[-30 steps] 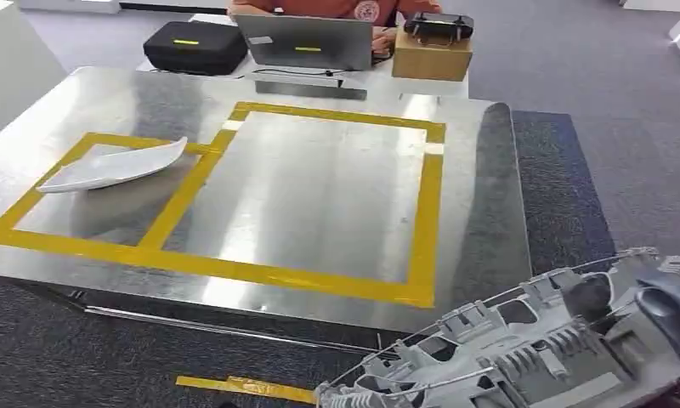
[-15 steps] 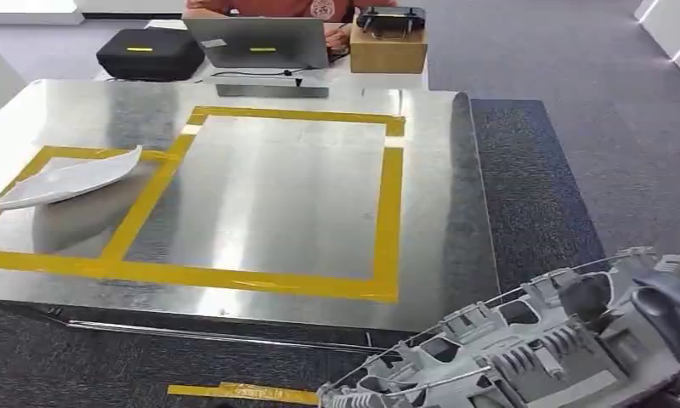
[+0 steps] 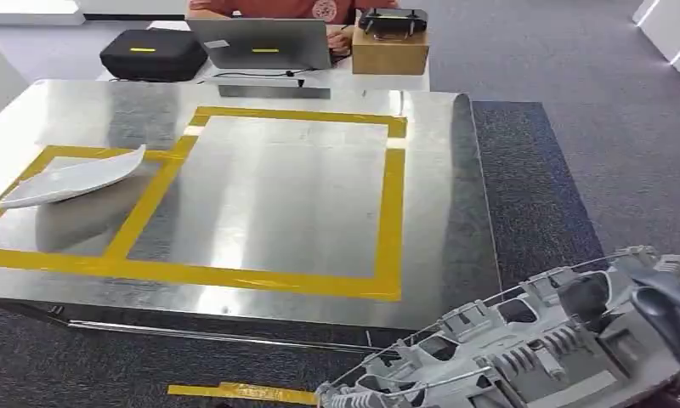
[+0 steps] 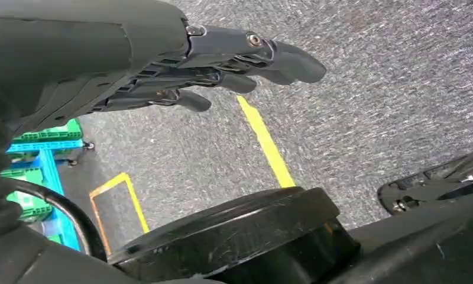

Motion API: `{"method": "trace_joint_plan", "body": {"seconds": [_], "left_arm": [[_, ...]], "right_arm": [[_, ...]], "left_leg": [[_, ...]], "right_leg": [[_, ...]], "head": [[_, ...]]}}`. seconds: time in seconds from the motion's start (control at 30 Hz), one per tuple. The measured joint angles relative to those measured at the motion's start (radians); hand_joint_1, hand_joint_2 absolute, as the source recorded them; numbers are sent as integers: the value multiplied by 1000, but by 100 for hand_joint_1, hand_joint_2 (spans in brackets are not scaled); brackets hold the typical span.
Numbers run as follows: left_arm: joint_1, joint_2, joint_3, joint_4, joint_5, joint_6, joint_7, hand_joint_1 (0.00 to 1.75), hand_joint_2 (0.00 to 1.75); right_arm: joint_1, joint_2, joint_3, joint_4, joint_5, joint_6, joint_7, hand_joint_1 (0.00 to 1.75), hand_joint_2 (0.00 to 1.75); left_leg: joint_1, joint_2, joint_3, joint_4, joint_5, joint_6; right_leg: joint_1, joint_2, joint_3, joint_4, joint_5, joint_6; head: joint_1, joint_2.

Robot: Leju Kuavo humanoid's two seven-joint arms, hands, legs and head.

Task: Take the parts from the cabinet and place them on the table.

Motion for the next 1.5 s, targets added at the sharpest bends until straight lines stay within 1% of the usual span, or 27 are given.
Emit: {"method": "trace_joint_plan", "body": {"seconds": [0.3, 0.43, 0.53, 0.67, 0.9, 1.27, 1.5], "left_arm": [[0, 0, 0, 0, 5, 0, 4, 0, 175], [7, -8, 0, 0, 4, 50, -5, 0, 175], [9, -13, 0, 0, -1, 63, -8, 0, 175], [8, -14, 0, 0, -4, 63, -8, 0, 175], [8, -16, 0, 0, -6, 62, -8, 0, 175], [3, -16, -1, 0, -19, 50, 3, 0, 175], [0, -16, -8, 0, -34, 43, 8, 0, 175]], "right_arm": [[-10, 0, -15, 22, 3, 0, 0, 175, 175], [-26, 0, -45, 45, 12, 0, 0, 175, 175], [-50, 0, -76, 76, 30, 0, 0, 175, 175], [-75, 0, -114, 109, 43, 0, 0, 175, 175], [-96, 0, -140, 137, 60, 0, 0, 175, 175], [-185, 0, -254, 245, 93, 0, 0, 175, 175], [-258, 0, -285, 290, 127, 0, 0, 175, 175]], "left_leg": [[-1, 0, -1, 2, -1, 1], [-1, 0, -1, 2, -1, 1], [-1, 0, -1, 3, -1, 1], [-1, 0, -1, 3, -1, 1], [-1, 0, -1, 3, -1, 1], [-2, 0, -1, 4, -1, 1], [-2, 0, -1, 4, -1, 1]], "right_leg": [[-1, 0, 0, 0, 0, 0], [-1, 0, 0, 0, 0, 0], [-1, 0, 0, 0, 0, 0], [-1, -1, 0, 0, 1, 1], [-1, -1, 0, 0, 1, 1], [-1, -1, 0, 0, 1, 1], [-2, -1, 0, 0, 1, 1]], "head": [[0, 0], [0, 0], [0, 0], [0, 0], [0, 0], [0, 0], [0, 0]]}}
